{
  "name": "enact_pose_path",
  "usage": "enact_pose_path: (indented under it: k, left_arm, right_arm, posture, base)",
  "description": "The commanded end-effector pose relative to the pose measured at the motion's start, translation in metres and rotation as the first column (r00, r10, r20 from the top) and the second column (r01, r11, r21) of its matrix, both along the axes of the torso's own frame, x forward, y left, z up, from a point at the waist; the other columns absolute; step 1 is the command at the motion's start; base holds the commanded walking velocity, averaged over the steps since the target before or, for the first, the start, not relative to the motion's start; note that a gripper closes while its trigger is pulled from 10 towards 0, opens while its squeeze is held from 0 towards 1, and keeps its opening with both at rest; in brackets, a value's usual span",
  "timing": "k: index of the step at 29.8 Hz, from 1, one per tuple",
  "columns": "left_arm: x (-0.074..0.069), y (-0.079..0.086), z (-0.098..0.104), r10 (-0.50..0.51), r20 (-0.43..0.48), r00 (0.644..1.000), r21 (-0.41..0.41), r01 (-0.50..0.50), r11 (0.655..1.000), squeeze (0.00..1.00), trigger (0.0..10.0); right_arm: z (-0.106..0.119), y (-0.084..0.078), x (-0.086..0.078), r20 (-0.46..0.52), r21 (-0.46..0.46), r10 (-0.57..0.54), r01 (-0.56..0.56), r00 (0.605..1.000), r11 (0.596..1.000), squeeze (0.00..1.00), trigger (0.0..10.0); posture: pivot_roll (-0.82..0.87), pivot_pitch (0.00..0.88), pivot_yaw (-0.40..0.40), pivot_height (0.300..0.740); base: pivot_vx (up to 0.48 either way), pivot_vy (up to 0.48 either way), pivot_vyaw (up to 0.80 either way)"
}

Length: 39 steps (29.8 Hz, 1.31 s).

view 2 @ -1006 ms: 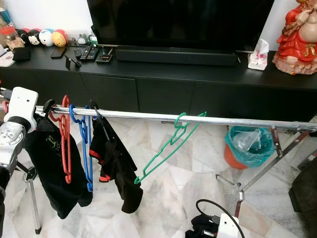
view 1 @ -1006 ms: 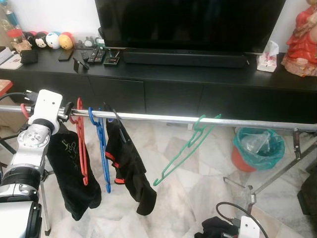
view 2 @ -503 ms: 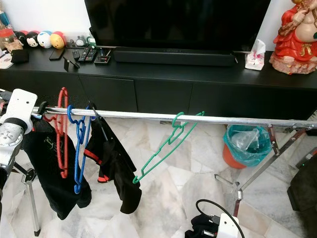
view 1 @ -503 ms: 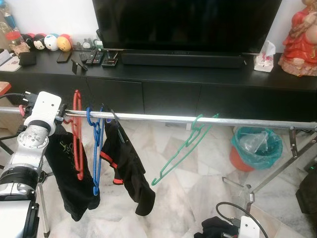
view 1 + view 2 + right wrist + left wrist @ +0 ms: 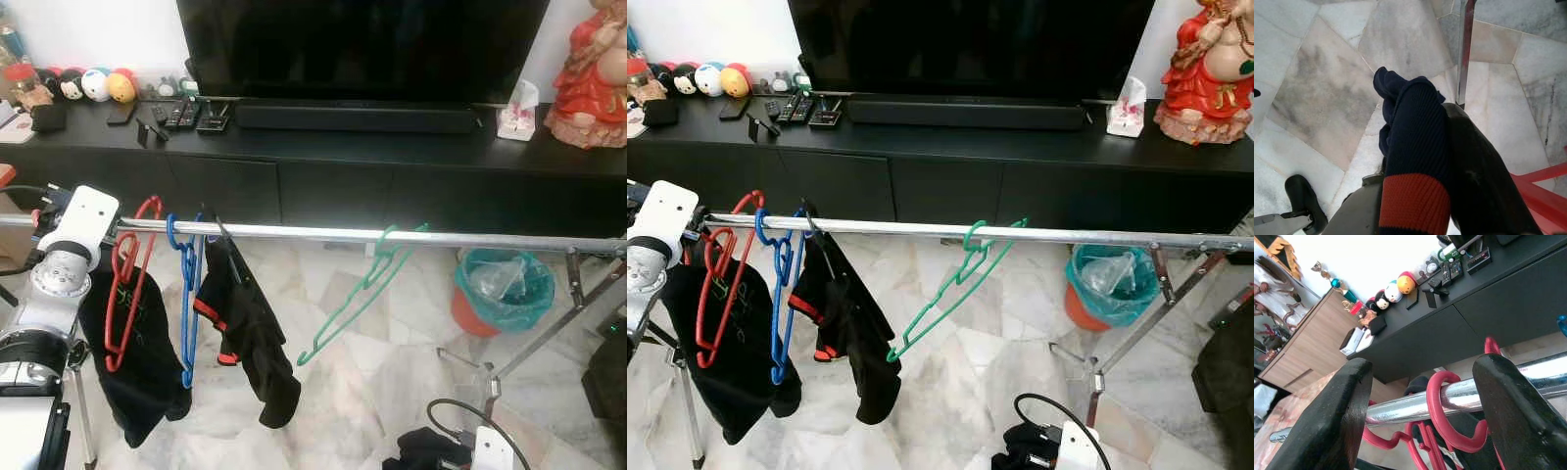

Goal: Hang hanger

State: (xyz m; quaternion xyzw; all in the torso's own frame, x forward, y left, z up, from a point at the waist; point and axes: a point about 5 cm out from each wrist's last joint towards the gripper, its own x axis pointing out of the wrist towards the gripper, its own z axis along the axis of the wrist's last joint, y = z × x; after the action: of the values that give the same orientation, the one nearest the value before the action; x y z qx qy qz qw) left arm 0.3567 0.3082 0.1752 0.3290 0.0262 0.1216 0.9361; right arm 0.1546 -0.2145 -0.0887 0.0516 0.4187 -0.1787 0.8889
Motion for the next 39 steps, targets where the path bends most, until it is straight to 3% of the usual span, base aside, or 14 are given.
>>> enact_pose_path:
  k: [1, 5, 9, 10, 11, 14, 16, 20, 22, 23, 25, 32, 34, 39]
  left_arm:
    - [-0.004, 0.000, -0.011, 0.005, -0.021, 1.000, -0.049, -0.006, 0.999, 0.00, 10.0]
    - [-0.006, -0.001, -0.003, 0.003, 0.061, 0.998, -0.110, 0.004, 0.994, 0.00, 10.0]
    - [-0.008, -0.019, 0.008, -0.115, 0.205, 0.972, -0.223, 0.161, 0.962, 0.00, 10.0]
    - [-0.008, -0.019, 0.008, -0.115, 0.205, 0.972, -0.223, 0.161, 0.962, 0.00, 10.0]
    - [-0.012, -0.034, 0.010, -0.212, 0.248, 0.945, -0.239, 0.272, 0.932, 0.00, 10.0]
    - [-0.019, -0.047, 0.010, -0.286, 0.285, 0.915, -0.275, 0.364, 0.890, 0.00, 10.0]
    - [-0.024, -0.057, 0.009, -0.326, 0.315, 0.891, -0.331, 0.425, 0.843, 0.00, 10.0]
    - [-0.040, -0.071, -0.012, -0.404, 0.262, 0.877, -0.401, 0.479, 0.781, 0.00, 10.0]
    - [-0.043, -0.071, -0.015, -0.410, 0.253, 0.876, -0.413, 0.482, 0.773, 0.00, 10.0]
    - [-0.056, -0.071, -0.030, -0.434, 0.194, 0.880, -0.442, 0.473, 0.762, 0.00, 10.0]
    - [-0.060, -0.070, -0.034, -0.437, 0.185, 0.880, -0.470, 0.470, 0.747, 0.00, 10.0]
    - [-0.066, -0.063, -0.051, -0.430, 0.072, 0.900, -0.489, 0.408, 0.771, 0.00, 10.0]
    - [-0.065, -0.070, -0.058, -0.450, 0.052, 0.891, -0.517, 0.409, 0.751, 0.00, 10.0]
    - [-0.057, -0.076, -0.063, -0.448, 0.030, 0.894, -0.523, 0.396, 0.755, 0.00, 10.0]
  right_arm:
    - [-0.001, 0.001, -0.002, -0.006, 0.004, 0.001, -0.001, 1.000, 1.000, 0.00, 10.0]
    - [-0.001, 0.001, -0.002, -0.006, 0.005, 0.004, -0.004, 1.000, 1.000, 0.00, 10.0]
    - [-0.001, 0.002, -0.002, -0.009, 0.005, 0.006, -0.006, 1.000, 1.000, 0.00, 10.0]
    - [-0.001, 0.002, -0.002, -0.009, 0.005, 0.006, -0.006, 1.000, 1.000, 0.00, 10.0]
    - [-0.001, 0.002, -0.002, -0.008, 0.006, 0.004, -0.004, 1.000, 1.000, 0.00, 10.0]
    - [-0.001, 0.002, -0.002, -0.007, 0.007, 0.005, -0.005, 1.000, 1.000, 0.00, 10.0]
    - [-0.002, 0.002, -0.002, -0.009, 0.007, 0.007, -0.007, 1.000, 1.000, 0.00, 10.0]
    - [-0.002, 0.003, -0.003, -0.011, 0.008, 0.009, -0.009, 1.000, 1.000, 0.00, 10.0]
    - [-0.002, 0.003, -0.003, -0.011, 0.008, 0.009, -0.008, 1.000, 1.000, 0.00, 10.0]
    - [-0.002, 0.003, -0.003, -0.011, 0.008, 0.010, -0.010, 1.000, 1.000, 0.00, 10.0]
    - [-0.002, 0.003, -0.003, -0.011, 0.008, 0.010, -0.010, 1.000, 1.000, 0.00, 10.0]
    - [-0.002, 0.005, -0.002, -0.012, 0.010, 0.016, -0.016, 1.000, 1.000, 0.00, 10.0]
    - [-0.002, 0.005, -0.002, -0.011, 0.011, 0.014, -0.014, 1.000, 1.000, 0.00, 10.0]
    - [-0.002, 0.005, -0.002, -0.010, 0.011, 0.012, -0.012, 1.000, 1.000, 0.00, 10.0]
  posture:
    - [0.05, 0.047, 0.032, 0.740]
    - [0.05, 0.047, 0.032, 0.740]
    - [0.05, 0.040, 0.035, 0.740]
    - [0.05, 0.040, 0.035, 0.740]
    - [0.05, 0.032, 0.039, 0.740]
    - [0.05, 0.025, 0.039, 0.740]
    - [0.05, 0.020, 0.040, 0.740]
    - [0.05, 0.011, 0.042, 0.740]
    - [0.05, 0.011, 0.042, 0.740]
    - [0.06, 0.012, 0.042, 0.740]
    - [0.06, 0.012, 0.042, 0.740]
    - [0.07, 0.024, 0.042, 0.740]
    - [0.06, 0.027, 0.043, 0.740]
    - [0.06, 0.032, 0.044, 0.740]
  base:
    - [0.000, 0.000, 0.00]
    - [0.000, 0.000, 0.00]
    - [0.000, 0.000, 0.00]
    - [0.000, 0.000, 0.00]
    - [0.000, 0.000, 0.00]
    - [0.000, 0.000, 0.00]
    - [0.000, 0.000, 0.00]
    - [0.000, 0.000, 0.00]
    - [0.000, 0.000, 0.00]
    - [0.000, 0.000, 0.00]
    - [0.000, 0.000, 0.00]
    - [0.000, 0.000, 0.00]
    - [0.000, 0.000, 0.00]
    - [0.000, 0.000, 0.00]
